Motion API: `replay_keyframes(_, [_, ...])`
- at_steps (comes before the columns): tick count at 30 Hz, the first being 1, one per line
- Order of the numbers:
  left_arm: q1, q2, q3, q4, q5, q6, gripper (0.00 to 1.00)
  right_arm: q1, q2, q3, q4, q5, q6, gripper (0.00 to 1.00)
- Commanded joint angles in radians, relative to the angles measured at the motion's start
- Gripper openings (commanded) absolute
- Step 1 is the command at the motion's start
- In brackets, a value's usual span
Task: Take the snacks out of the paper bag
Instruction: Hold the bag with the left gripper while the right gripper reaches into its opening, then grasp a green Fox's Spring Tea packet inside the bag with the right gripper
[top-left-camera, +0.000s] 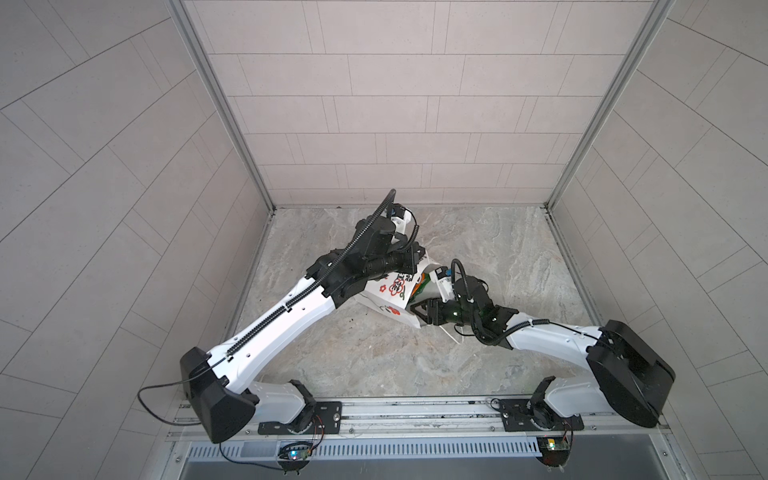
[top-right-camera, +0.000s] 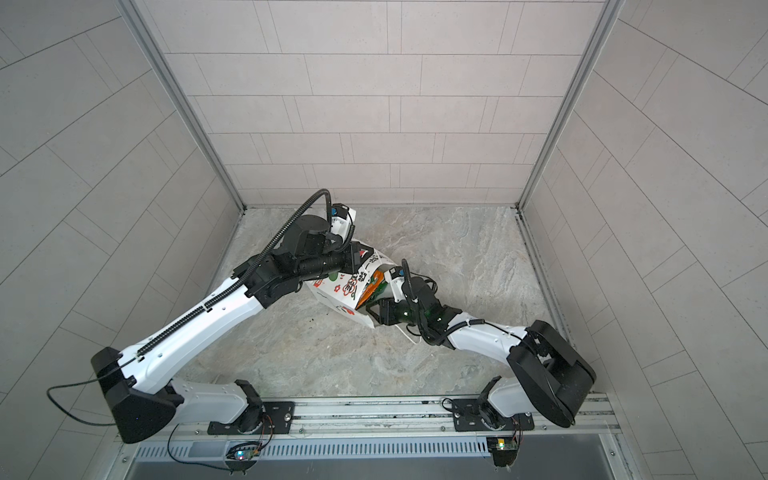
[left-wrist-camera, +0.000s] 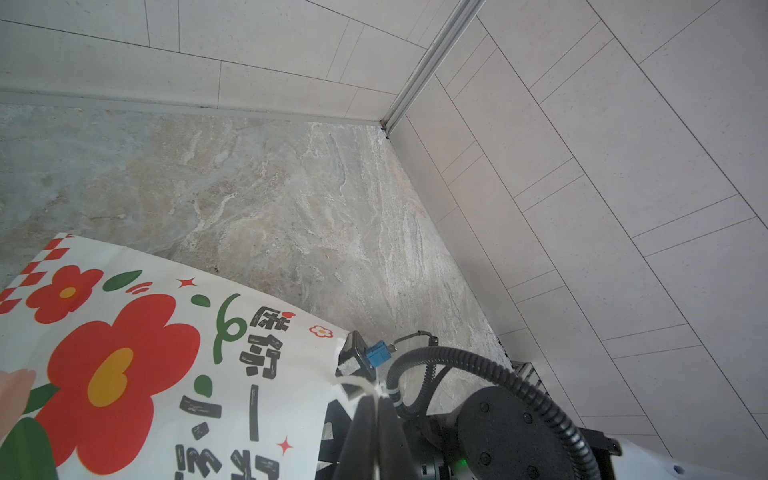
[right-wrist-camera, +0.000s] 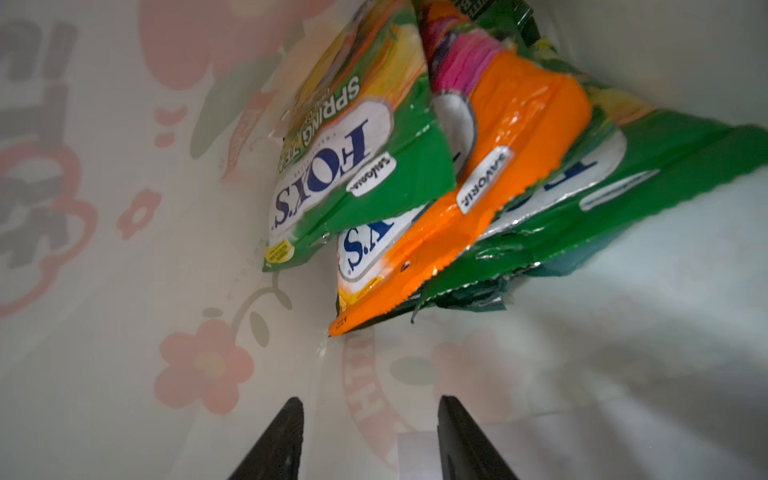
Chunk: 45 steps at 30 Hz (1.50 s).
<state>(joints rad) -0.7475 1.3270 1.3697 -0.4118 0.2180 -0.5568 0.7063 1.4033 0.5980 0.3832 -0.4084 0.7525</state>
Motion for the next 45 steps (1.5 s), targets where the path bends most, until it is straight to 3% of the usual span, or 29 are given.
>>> replay_keyframes(1, [-0.005,-0.037,-0.005,0.005,0.013,0.019,0.00,0.016,0.037,0.050,0.115,0.048,0.067,0.47])
replay_keyframes(8, [-0.006,-0.047,-0.006,-0.007,0.019,0.023,0.00,0.029,0.104,0.048,0.279,0.092,0.163,0.45])
replay_keyframes(14, [-0.007,-0.053,-0.006,-0.017,0.029,0.036,0.00,0.054,0.122,0.039,0.330,0.214,0.225,0.45])
replay_keyframes(25, [-0.009,-0.060,-0.006,-0.027,0.039,0.043,0.00,0.080,0.128,0.055,0.275,0.369,0.296,0.49])
replay_keyframes(30, [-0.012,-0.060,-0.005,-0.027,0.044,0.044,0.00,0.079,0.132,0.084,0.225,0.387,0.301,0.53])
replay_keyframes(45, [-0.018,-0.058,0.000,-0.035,0.056,0.051,0.00,0.079,0.199,0.169,0.178,0.382,0.300,0.53])
